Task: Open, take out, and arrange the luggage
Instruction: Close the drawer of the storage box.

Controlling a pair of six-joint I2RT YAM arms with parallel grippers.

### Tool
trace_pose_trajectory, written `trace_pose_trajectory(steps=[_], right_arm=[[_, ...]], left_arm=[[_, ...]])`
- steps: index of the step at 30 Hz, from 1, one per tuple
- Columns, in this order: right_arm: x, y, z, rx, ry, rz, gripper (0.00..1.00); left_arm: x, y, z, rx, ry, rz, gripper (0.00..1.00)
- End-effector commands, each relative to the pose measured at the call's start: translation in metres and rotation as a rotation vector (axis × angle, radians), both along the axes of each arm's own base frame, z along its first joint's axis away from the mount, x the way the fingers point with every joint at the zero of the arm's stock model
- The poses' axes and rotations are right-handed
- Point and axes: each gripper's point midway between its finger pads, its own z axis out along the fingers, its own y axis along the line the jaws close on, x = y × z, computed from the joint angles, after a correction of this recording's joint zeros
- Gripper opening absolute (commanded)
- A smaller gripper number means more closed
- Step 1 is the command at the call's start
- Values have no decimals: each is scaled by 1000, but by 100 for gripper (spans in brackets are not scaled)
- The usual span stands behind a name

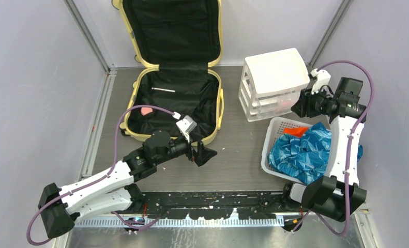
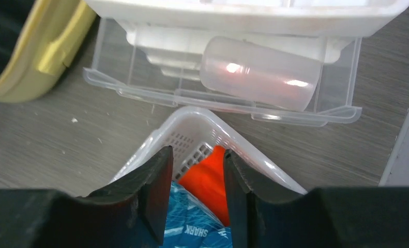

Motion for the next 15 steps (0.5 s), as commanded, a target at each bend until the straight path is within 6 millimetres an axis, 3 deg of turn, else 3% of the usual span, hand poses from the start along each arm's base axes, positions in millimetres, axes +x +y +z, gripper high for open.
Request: trace_pose_trajectory(steps=[1,5,10,15], right_arm=[[-6,-16,-25,-158,66,94,44],[7,-21,-47,-141,110,85,34],[44,-19,-58,-129,76,14,24],[92,-9,-49,-143,-41,-58,21]], left_arm=[[3,3,19,0,-46,3,100],[4,2,19,4,-45,5,100],[5,2,19,6,-41,9,100],[5,2,18,4,-31,12,100]])
